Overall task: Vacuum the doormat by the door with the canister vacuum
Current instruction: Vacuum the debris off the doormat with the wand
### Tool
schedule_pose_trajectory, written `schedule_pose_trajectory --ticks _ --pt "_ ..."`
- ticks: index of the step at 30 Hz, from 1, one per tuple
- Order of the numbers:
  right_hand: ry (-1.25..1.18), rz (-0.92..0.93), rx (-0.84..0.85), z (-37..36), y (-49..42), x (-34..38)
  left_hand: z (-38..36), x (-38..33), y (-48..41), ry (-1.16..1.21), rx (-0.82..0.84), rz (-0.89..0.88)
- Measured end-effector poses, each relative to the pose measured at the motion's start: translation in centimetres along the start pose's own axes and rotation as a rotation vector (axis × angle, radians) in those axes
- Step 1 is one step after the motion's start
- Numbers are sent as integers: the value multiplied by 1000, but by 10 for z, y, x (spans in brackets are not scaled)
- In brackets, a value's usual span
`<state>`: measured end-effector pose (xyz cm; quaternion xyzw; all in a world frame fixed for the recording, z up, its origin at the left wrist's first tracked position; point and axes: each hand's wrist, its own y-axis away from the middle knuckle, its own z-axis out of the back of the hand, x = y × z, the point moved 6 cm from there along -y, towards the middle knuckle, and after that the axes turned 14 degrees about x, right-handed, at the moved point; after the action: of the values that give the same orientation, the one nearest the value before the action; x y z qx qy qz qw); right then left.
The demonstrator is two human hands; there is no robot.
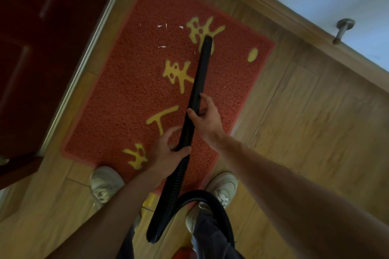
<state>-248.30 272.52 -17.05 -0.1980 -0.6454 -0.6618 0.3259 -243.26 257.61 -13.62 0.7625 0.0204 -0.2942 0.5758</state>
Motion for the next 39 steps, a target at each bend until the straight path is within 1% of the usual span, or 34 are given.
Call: schedule_pose_trajectory --ticks 6,14,18,22,25,39 --pt "-29 -9 12 -9 8 -4 0 3 9 24 14 -6" --pt "-42 -18 27 -26 23 -17 4 30 20 31 18 31" --pt "3 -20 23 -32 30 -22 7 39 27 52 18 38" --pt "7 -22 55 -40 34 -22 9 44 33 34 24 55" --pt "14 -6 49 -45 35 -20 12 48 35 32 30 57" --pt "2 0 88 -75 26 -8 35 57 41 38 -24 21"
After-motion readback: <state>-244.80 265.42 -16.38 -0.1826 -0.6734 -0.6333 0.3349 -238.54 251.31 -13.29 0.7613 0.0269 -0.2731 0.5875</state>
